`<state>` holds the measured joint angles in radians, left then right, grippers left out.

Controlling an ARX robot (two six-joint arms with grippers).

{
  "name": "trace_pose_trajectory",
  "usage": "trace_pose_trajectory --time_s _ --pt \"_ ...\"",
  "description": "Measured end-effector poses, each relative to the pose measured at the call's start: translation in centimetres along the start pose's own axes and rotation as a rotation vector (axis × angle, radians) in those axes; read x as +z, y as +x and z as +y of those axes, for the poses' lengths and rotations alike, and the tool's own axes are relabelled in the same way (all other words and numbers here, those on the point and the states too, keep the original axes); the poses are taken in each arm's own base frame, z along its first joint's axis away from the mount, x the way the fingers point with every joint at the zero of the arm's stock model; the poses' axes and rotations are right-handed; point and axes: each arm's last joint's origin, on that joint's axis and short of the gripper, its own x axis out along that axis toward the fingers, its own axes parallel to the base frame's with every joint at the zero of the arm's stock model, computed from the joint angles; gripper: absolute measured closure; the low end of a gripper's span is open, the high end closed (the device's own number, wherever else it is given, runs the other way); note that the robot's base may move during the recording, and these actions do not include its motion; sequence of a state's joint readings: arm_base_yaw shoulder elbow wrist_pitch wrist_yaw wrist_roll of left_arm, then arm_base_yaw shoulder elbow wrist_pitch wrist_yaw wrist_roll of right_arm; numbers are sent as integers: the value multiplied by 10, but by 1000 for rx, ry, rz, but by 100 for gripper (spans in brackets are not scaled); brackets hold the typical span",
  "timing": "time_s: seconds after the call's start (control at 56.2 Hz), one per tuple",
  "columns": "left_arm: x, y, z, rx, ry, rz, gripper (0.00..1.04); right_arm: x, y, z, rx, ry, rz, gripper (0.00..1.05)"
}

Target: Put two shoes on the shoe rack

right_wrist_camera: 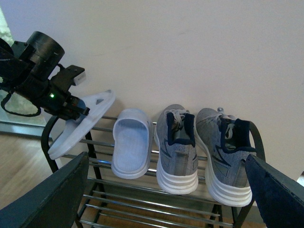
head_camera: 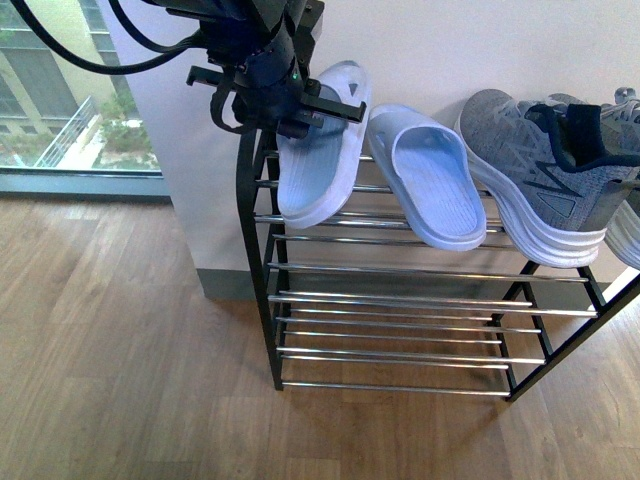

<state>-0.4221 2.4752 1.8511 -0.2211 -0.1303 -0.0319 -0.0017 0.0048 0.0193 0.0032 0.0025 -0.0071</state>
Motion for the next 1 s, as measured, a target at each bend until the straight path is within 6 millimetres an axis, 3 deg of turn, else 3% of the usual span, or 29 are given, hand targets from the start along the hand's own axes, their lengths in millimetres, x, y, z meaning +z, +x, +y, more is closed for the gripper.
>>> trace_pose_trajectory --time_s 0.32,0.587,0.801,0.907,0.996 --pt "0 3 1 28 9 -13 101 0 0 0 0 0 0 9" --pt "-1 9 -1 18 -23 -5 64 0 0 0 0 0 0 9" --pt "5 0 -5 -84 -103 0 23 0 0 0 0 0 0 9" --pt "14 -18 -4 -167 -201 2 8 0 0 0 0 0 0 9" --pt "27 -64 3 -231 -338 -56 10 0 0 0 0 0 0 9"
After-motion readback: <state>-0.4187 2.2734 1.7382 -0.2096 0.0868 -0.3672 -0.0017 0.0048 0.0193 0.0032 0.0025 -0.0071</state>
